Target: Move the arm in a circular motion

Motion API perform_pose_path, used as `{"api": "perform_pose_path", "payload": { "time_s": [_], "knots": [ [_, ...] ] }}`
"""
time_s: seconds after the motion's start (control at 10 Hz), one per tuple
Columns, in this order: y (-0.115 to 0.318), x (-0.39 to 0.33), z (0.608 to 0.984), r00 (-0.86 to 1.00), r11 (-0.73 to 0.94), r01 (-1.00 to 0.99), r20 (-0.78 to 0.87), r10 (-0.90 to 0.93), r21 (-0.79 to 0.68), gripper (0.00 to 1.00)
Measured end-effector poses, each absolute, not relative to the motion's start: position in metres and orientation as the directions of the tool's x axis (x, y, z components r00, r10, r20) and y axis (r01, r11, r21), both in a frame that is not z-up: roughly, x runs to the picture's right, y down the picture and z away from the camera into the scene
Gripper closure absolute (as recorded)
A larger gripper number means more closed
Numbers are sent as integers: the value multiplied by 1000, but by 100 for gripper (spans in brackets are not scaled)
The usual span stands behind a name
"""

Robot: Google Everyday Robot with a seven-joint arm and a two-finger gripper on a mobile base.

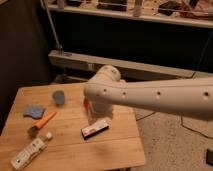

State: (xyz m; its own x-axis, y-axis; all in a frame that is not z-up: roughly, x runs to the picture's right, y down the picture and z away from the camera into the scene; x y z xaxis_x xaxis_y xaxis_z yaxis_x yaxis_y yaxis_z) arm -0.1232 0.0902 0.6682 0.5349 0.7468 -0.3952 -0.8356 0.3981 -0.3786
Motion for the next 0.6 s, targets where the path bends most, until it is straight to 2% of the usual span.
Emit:
{"api": "perform_pose_path", "payload": {
  "time_s": [0.3,0.6],
  "knots": [
    [9,-185,698,658,537,-737,-252,710,-411,35],
    [-84,-136,729,573,511,-815,-244,782,-273,35]
  ]
}}
